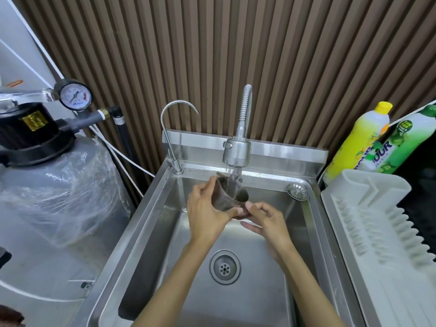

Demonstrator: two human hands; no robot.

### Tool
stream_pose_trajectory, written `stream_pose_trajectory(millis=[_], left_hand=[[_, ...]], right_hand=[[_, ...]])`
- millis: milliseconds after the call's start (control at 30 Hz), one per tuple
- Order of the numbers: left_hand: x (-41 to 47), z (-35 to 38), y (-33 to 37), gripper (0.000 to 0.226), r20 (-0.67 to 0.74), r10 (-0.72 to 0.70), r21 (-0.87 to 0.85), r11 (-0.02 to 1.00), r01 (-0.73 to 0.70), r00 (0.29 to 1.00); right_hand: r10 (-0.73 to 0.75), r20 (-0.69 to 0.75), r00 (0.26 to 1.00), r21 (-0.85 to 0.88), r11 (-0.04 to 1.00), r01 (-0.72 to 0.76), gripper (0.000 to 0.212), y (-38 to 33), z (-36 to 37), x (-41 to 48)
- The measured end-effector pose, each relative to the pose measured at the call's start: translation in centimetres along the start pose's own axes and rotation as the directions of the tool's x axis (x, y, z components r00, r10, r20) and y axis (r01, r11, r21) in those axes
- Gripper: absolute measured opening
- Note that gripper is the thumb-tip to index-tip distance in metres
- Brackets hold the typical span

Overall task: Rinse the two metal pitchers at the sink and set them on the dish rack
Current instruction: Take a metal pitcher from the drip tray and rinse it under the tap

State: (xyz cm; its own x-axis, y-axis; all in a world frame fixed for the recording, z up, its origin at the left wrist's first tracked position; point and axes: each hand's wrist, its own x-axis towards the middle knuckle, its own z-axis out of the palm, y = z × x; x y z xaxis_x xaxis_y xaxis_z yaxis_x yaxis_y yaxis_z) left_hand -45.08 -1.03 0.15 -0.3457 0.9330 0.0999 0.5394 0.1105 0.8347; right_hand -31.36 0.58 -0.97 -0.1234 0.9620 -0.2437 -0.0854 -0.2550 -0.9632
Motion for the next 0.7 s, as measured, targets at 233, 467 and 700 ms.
stream_pose_trajectory(millis=[233,467,700], left_hand=[[-1.4,2.2,-1.5,0.063,0.135,-0.271,-0.295,0.907,0.300,0.953],[0.6,1.0,-1.2,0.088,0.075,-0.007,-0.302,0.953,0.030,0.997],[-1.5,0.8,-0.2,0.107,-0.148,-0.066,0.027,0.997,0.071,0.987]], right_hand=[[-0.271,-0.195,0.942,-0.718,0.694,0.051,0.021,-3.9,0.6,-0.3],[-0.165,-0.212,0.963,-0.273,0.956,0.104,0.024,-2.0,1.2,-0.8],[0.125,-0.053,0.991,-0.023,0.992,-0.126,0.015,-2.7,0.7,0.4]])
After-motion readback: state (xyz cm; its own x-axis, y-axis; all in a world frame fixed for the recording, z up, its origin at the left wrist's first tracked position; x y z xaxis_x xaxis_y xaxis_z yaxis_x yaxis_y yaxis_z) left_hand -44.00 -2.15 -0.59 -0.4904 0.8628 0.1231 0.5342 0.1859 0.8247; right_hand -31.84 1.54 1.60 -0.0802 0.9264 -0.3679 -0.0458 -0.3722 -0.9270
